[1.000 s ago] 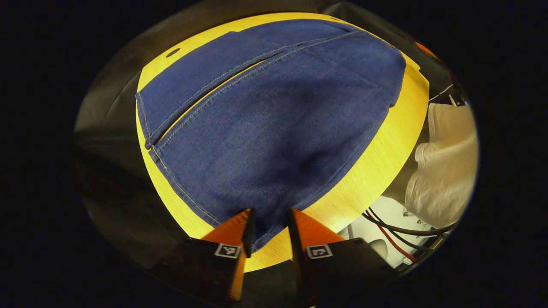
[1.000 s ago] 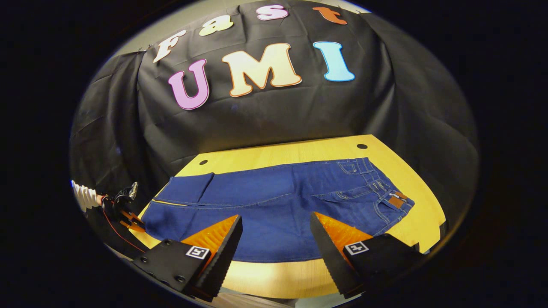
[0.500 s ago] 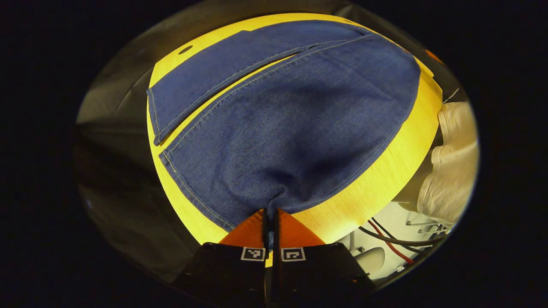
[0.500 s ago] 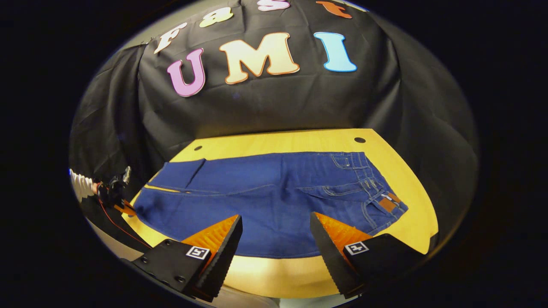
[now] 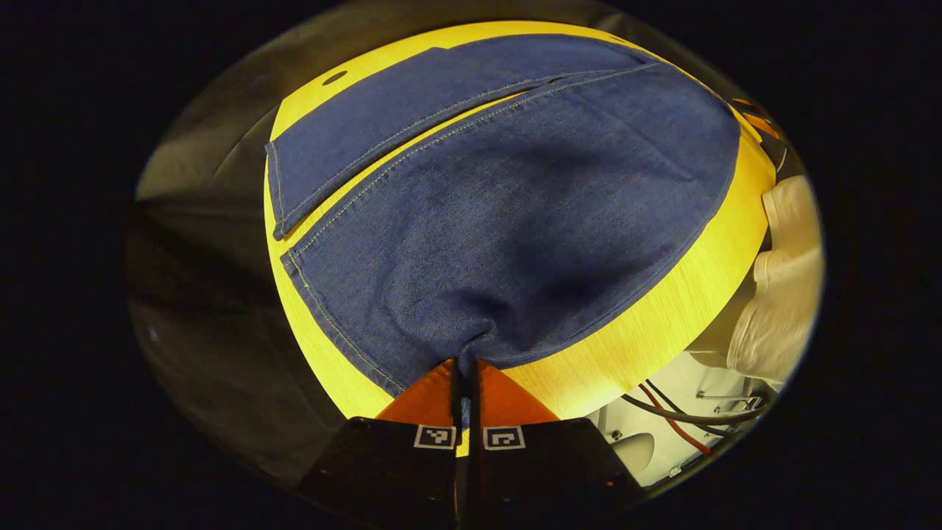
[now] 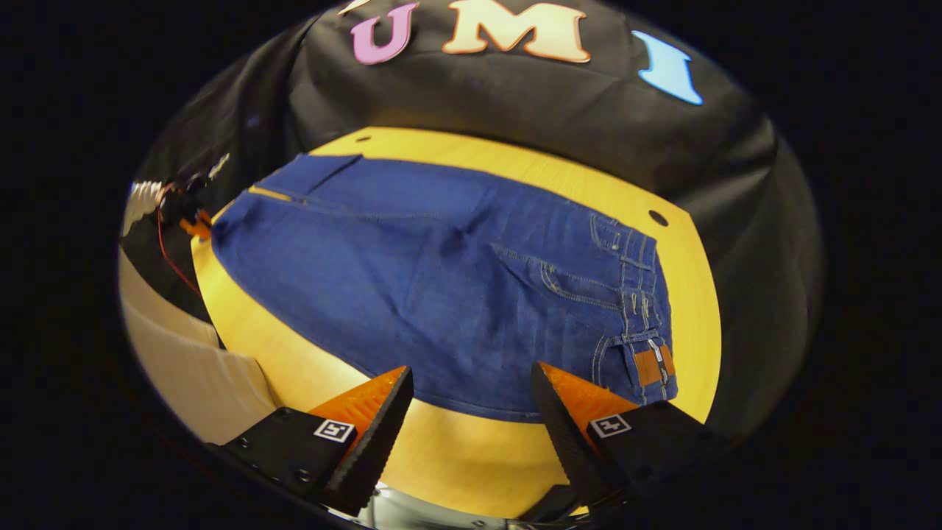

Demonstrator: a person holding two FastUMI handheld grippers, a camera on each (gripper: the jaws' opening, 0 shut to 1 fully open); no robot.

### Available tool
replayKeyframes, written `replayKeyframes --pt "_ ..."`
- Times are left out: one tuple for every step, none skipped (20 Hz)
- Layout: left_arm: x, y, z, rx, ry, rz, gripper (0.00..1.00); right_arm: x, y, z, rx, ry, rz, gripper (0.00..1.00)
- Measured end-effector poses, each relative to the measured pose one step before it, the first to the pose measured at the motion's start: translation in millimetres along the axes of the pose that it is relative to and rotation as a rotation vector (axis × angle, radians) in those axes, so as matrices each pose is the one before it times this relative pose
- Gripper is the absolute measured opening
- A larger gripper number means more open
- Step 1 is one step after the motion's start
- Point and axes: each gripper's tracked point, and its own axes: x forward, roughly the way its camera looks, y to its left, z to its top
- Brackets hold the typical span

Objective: Grasp the waist and the cuffs of the jeans and fold them to make the two legs overlap; first hold the waist and fold one-third of the jeans toward the cuffs, then hold the cuffs and fold the remaining one-third in the same direction to finish folding.

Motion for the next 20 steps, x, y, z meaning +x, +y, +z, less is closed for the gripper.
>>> replayKeyframes --pt "-0.47 -1.02 -0.65 0.00381 0.00656 0.00215 0.00 2.04 -4.92 -6.99 -0.03679 0.03816 0.00808 1.00" --pt "-0.34 0.14 0.14 0.00370 0.00651 0.00062 0.00 3.07 -5.79 -7.69 -0.03475 0.03378 0.00451 1.00" --pt "0.06 0.65 0.37 0.00127 0.00343 -0.00048 0.01 2.67 -6.05 -6.20 -0.03914 0.03145 0.00113 1.00" --pt "0.86 0.34 0.53 -0.00194 0.00346 -0.00140 0.00 2.68 -4.69 -4.99 -0.04427 0.02696 0.00058 0.99" --pt "-1.06 -0.68 -0.44 -0.00197 0.00228 -0.00234 0.00 3.05 -4.13 -4.40 -0.04660 0.02697 0.00336 1.00" --pt "-0.18 0.74 -0.04 -0.00192 0.00362 -0.00251 0.00 3.06 -1.65 -3.20 -0.04263 0.02010 0.00966 1.00" --pt "-0.05 -0.82 0.23 -0.00025 0.00319 -0.00163 0.00 2.76 -1.93 -0.89 -0.03057 0.01737 0.00909 1.00" --pt "0.44 0.44 -0.66 0.00027 0.00286 -0.00047 0.01 3.16 -0.60 -2.70 -0.02288 0.01878 0.01184 0.99" --pt "0.06 -0.16 -0.06 0.00017 0.00166 0.00064 0.00 3.67 -0.82 -2.76 -0.02234 0.02227 0.00935 0.99" --pt "-0.51 -0.05 0.46 0.00000 0.00212 0.00146 0.00 2.90 -2.61 -4.59 -0.02649 0.02785 0.00540 1.00" --pt "0.54 0.29 -0.33 0.00084 0.00148 0.00164 0.00 1.64 -0.80 -5.72 -0.02900 0.03480 0.01757 1.00" --pt "0.69 -0.08 0.35 0.00183 0.00288 0.00144 0.00 2.91 -0.15 2.68 -0.01005 -0.00573 0.01313 0.98" --pt "-0.75 -0.06 -0.65 0.00239 0.00341 0.00063 0.00 0.61 -3.67 -0.32 -0.00174 0.00969 0.00798 0.99" --pt "0.20 0.11 0.30 0.00215 0.00445 0.00008 0.00 0.83 -0.65 -1.62 0.01248 0.01318 0.02015 1.00" --pt "0.43 0.20 -0.81 0.00267 0.00436 -0.00003 0.00 2.23 0.59 0.09 0.01319 0.01261 0.02188 1.00" --pt "-0.53 -0.09 0.47 0.00351 0.00347 -0.00033 0.00 0.02 0.90 -0.17 0.00256 0.01397 0.02314 0.99" --pt "0.94 0.51 -0.61 0.00087 0.00294 -0.00032 0.00 2.20 1.03 0.86 -0.00404 0.01132 0.02987 0.99" --pt "0.37 -0.11 0.49 -0.00124 0.00326 -0.00041 0.00 -0.39 0.10 -0.63 -0.00962 0.01324 0.01108 1.00" --pt "-0.33 -0.27 -0.34 -0.00117 0.00184 -0.00044 0.00 0.34 -1.69 0.00 -0.00894 0.01519 0.00338 0.98" --pt "0.17 0.19 0.16 -0.00030 0.00401 0.00002 0.00 0.30 0.43 -0.10 -0.00304 0.00956 0.00109 0.98"
